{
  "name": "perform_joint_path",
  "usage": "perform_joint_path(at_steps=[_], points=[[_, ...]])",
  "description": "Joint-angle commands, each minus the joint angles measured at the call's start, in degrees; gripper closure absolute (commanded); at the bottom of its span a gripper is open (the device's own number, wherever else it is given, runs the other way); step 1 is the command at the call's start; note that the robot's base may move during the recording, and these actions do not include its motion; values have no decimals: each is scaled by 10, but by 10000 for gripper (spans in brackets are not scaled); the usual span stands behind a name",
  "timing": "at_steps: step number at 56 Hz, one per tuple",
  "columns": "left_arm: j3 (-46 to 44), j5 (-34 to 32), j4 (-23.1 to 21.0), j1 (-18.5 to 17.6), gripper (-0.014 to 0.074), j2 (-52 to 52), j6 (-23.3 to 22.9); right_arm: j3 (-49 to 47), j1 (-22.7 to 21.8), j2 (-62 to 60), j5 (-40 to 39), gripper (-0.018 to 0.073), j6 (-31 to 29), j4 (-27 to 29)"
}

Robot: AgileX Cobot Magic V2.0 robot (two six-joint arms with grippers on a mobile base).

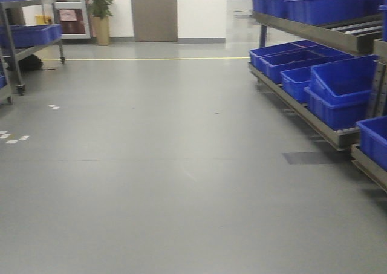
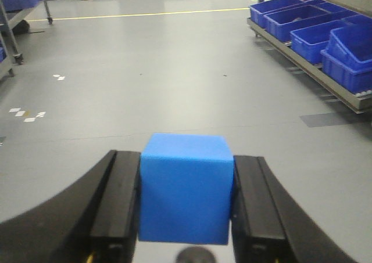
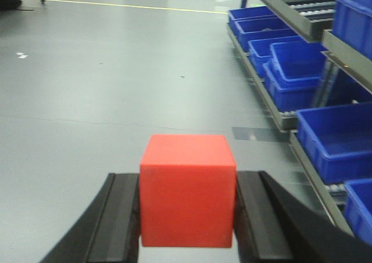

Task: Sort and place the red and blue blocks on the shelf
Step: 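Drive the base away from the table toward the bin shelves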

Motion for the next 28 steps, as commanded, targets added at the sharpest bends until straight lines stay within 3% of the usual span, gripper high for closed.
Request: perform_joint_path(at_steps=[1,28], points=[[-18,-51,0,1,341,0,-2,-17,-2,2,-50,176,-5,1],[-18,-51,0,1,341,0,-2,-17,-2,2,-50,176,-5,1]])
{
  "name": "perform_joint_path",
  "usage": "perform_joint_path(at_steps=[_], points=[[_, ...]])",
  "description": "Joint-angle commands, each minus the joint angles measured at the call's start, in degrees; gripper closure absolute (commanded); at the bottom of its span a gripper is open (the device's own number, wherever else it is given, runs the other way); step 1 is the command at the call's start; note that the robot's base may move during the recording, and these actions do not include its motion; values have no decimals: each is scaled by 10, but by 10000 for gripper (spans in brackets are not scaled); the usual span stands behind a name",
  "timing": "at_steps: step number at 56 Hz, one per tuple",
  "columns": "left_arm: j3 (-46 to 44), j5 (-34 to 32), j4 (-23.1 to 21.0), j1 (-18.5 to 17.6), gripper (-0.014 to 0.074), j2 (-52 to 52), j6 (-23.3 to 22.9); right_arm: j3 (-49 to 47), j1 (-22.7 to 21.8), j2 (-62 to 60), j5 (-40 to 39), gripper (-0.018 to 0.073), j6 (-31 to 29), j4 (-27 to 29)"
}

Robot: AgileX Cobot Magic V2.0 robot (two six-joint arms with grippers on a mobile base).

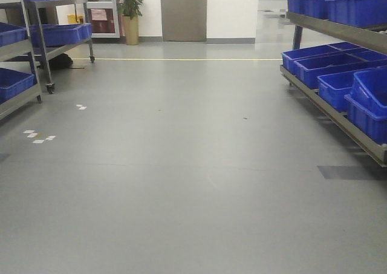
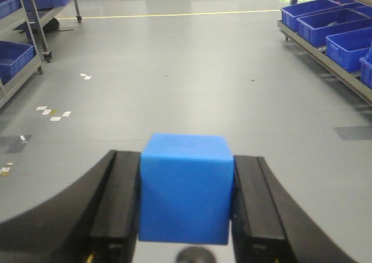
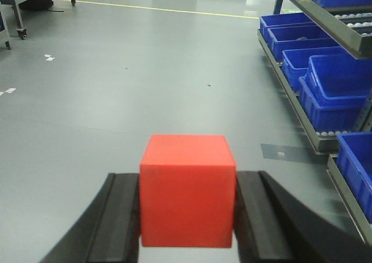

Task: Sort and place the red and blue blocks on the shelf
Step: 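Drive the base away from the table toward the bin shelves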

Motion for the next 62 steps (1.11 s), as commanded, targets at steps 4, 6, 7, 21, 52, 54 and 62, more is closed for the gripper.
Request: perform_joint_path(at_steps=[4,6,7,21,52,54,62], points=[[-18,-51,0,1,341,2,-2,-17,-2,2,-50,176,-5,1],[-18,-51,0,1,341,2,-2,-17,-2,2,-50,176,-5,1],[-18,-51,0,1,341,2,-2,-17,-2,2,-50,176,-5,1],[-18,-51,0,1,341,2,-2,-17,-2,2,-50,176,-5,1],[-18,-51,0,1,341,2,-2,-17,-2,2,-50,176,-5,1],[-18,-51,0,1,341,2,-2,-17,-2,2,-50,176,-5,1],[-18,-51,0,1,341,2,-2,-17,-2,2,-50,176,-5,1]])
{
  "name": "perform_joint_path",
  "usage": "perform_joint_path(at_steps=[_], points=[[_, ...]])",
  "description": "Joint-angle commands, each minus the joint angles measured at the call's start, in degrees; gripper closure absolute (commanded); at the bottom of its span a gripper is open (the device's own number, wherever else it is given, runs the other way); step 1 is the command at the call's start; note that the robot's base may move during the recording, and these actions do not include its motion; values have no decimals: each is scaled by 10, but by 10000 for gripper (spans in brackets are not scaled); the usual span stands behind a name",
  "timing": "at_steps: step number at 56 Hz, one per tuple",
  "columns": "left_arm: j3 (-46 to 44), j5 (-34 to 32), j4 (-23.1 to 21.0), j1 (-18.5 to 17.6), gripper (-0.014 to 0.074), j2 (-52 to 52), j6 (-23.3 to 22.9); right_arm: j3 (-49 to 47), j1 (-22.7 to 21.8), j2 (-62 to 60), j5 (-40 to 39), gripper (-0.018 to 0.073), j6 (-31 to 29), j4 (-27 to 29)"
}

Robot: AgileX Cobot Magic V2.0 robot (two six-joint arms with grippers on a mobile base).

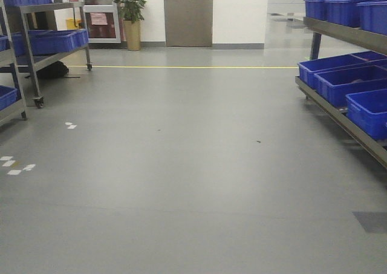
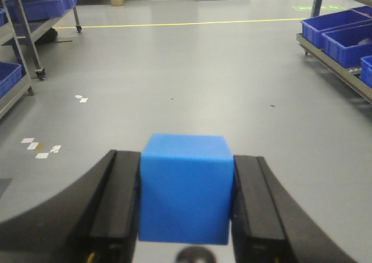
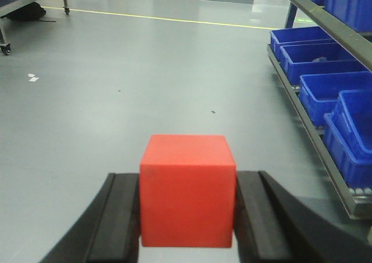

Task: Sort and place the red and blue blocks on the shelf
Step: 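Drive the base away from the table toward the bin shelves, then drive the base up to the shelf with two blue bins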

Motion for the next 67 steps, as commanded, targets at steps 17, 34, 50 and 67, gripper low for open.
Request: perform_joint_path(at_steps=[17,34,50,67], points=[[-18,-51,0,1,341,2,-2,-17,-2,2,-50,176,-5,1],[-18,-51,0,1,341,2,-2,-17,-2,2,-50,176,-5,1],[-18,-51,0,1,341,2,-2,-17,-2,2,-50,176,-5,1],[-18,-51,0,1,341,2,-2,-17,-2,2,-50,176,-5,1]])
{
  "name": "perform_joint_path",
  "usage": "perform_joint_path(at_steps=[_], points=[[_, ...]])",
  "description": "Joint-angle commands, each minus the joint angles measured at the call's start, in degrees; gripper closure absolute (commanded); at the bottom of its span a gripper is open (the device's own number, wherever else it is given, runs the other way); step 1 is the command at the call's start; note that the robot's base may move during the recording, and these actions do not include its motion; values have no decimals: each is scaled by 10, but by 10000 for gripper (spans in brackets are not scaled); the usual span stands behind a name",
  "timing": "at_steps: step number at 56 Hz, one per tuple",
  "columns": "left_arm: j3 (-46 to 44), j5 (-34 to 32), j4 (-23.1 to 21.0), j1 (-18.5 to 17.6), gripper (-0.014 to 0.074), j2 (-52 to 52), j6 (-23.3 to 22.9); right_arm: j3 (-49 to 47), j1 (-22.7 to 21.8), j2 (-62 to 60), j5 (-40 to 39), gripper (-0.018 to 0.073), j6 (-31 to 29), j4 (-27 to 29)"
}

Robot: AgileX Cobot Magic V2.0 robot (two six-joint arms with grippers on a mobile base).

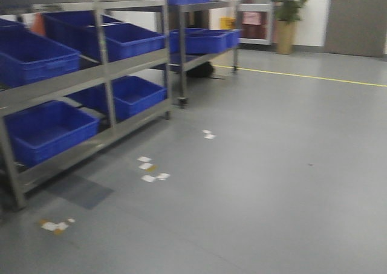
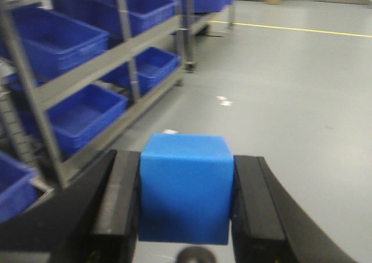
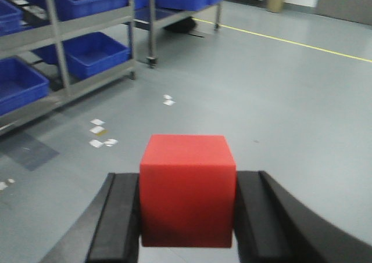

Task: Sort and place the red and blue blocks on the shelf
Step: 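Drive the base up to the shelf with two blue bins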

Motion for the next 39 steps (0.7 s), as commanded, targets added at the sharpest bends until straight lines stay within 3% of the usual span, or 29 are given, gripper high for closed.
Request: perform_joint_path(at_steps=[1,39], points=[[-18,-51,0,1,341,2,-2,-17,-2,2,-50,176,-5,1],[-18,-51,0,1,341,2,-2,-17,-2,2,-50,176,-5,1]])
